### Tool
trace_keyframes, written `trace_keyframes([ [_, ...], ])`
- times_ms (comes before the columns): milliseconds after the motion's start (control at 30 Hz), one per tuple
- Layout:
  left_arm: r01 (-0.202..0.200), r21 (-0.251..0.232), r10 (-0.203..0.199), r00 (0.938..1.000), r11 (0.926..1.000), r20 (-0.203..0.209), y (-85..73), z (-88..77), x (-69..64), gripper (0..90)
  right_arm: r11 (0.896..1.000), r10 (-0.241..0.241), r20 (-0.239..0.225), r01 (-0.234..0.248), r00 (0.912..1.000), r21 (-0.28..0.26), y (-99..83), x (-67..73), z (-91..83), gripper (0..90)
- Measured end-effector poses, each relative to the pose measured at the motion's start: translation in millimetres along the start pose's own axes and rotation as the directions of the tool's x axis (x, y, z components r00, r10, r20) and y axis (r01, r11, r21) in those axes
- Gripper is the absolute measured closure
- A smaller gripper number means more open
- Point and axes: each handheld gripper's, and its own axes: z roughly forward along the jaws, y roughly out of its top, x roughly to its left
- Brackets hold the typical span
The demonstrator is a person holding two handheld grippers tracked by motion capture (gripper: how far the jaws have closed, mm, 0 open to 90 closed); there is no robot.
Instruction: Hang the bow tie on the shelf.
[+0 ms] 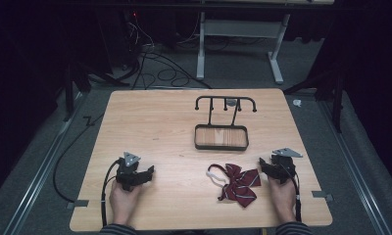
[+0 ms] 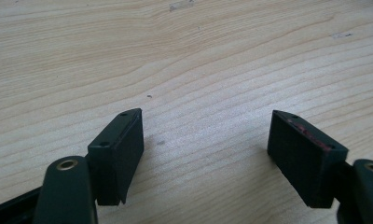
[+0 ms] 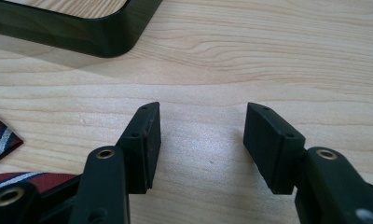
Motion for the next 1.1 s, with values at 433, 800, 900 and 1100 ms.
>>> trace_keyframes([
  [433, 0.0, 0.0, 0.0, 1.0, 1.0, 0.005, -0.2, -0.3, 0.3, 27.3, 1.0, 0.002, 0.001, -0.002, 1.0, -0.001, -0.1, 0.3, -0.1, 47.9],
  [800, 0.001, -0.001, -0.001, 1.0, 1.0, 0.009, -0.3, -0.5, 0.6, 27.2, 1.0, -0.002, -0.008, 0.002, 1.0, -0.004, -0.3, -0.7, 0.1, 47.5],
  [900, -0.001, -0.001, 0.001, 1.0, 1.0, 0.009, -0.3, -0.5, 0.7, 27.2, 1.0, 0.001, -0.009, -0.001, 1.0, -0.002, -0.2, -0.8, 0.0, 47.5],
  [1100, 0.001, -0.002, -0.001, 1.0, 1.0, 0.007, -0.3, -0.4, 0.5, 27.2, 1.0, -0.003, -0.008, 0.003, 1.0, -0.001, -0.6, -0.1, -1.1, 51.7],
])
